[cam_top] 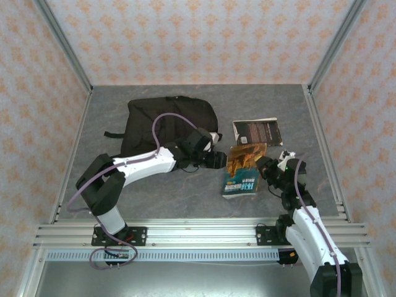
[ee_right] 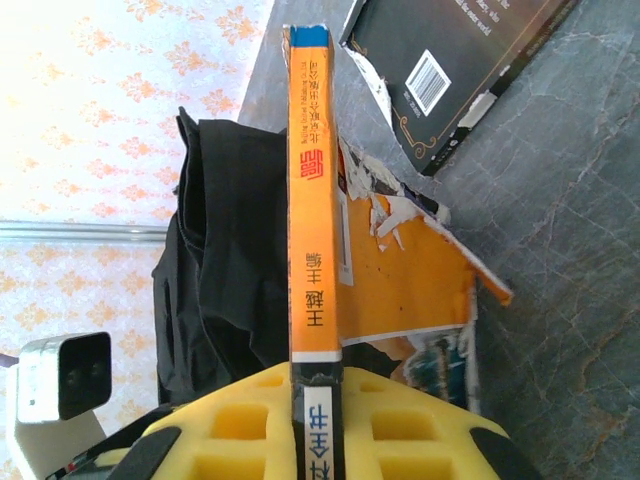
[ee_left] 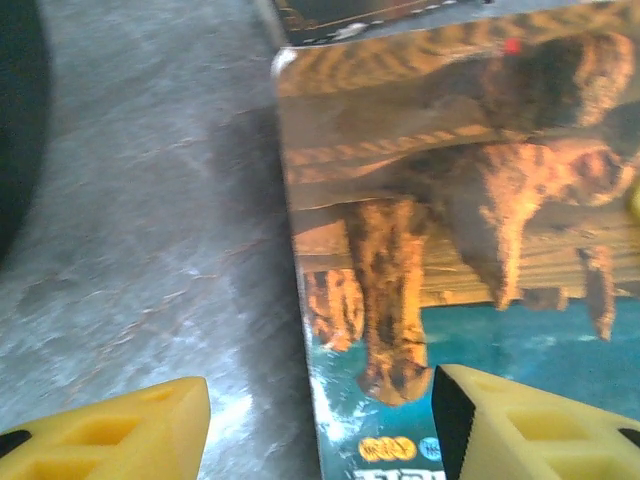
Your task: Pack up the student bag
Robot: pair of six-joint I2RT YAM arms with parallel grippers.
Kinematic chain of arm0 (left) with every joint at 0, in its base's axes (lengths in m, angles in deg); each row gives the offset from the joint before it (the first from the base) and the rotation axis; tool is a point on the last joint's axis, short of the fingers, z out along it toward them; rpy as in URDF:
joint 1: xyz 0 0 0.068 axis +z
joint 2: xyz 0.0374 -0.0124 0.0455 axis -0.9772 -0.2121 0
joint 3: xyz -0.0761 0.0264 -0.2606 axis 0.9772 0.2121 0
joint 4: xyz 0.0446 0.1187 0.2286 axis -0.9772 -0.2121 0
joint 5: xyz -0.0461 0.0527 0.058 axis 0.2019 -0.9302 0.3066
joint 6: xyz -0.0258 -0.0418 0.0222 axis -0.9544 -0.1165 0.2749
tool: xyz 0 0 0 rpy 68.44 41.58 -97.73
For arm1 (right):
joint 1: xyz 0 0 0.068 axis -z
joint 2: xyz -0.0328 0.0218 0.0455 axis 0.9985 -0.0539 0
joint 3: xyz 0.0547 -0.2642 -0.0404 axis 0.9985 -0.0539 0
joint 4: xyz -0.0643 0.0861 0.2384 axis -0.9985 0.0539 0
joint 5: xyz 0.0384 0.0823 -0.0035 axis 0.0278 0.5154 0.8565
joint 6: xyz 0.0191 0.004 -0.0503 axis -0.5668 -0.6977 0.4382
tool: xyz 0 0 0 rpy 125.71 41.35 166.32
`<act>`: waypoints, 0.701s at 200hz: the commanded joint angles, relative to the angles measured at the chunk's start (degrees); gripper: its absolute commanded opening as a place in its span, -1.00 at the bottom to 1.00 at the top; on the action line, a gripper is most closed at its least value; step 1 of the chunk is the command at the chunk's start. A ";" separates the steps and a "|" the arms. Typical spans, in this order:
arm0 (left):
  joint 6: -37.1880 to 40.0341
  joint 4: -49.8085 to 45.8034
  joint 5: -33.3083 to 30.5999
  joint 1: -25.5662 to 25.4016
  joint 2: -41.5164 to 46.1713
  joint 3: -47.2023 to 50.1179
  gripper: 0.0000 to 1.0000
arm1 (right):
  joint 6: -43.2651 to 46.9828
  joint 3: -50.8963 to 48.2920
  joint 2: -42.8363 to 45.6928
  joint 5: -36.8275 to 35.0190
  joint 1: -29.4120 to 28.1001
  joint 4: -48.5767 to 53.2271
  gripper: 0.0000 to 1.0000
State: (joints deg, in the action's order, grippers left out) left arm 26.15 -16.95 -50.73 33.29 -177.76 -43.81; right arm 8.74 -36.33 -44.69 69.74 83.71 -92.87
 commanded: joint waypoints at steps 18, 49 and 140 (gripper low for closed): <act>-8.29 3.56 4.72 2.53 0.47 -0.17 0.38 | -5.66 6.34 0.08 3.35 -0.78 -5.55 -1.00; -17.77 15.37 12.39 3.40 -1.07 0.09 0.64 | -10.75 11.02 -2.62 7.52 -1.59 -9.68 -1.00; -33.21 30.58 17.97 5.36 -2.86 -0.45 0.81 | -21.24 19.59 -5.87 7.62 -3.25 -16.15 -1.00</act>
State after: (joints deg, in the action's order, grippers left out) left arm -2.85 9.56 -34.65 38.55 -179.71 -43.74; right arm -8.57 -21.01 -51.14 76.47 81.07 -102.81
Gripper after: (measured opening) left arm 0.902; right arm 0.114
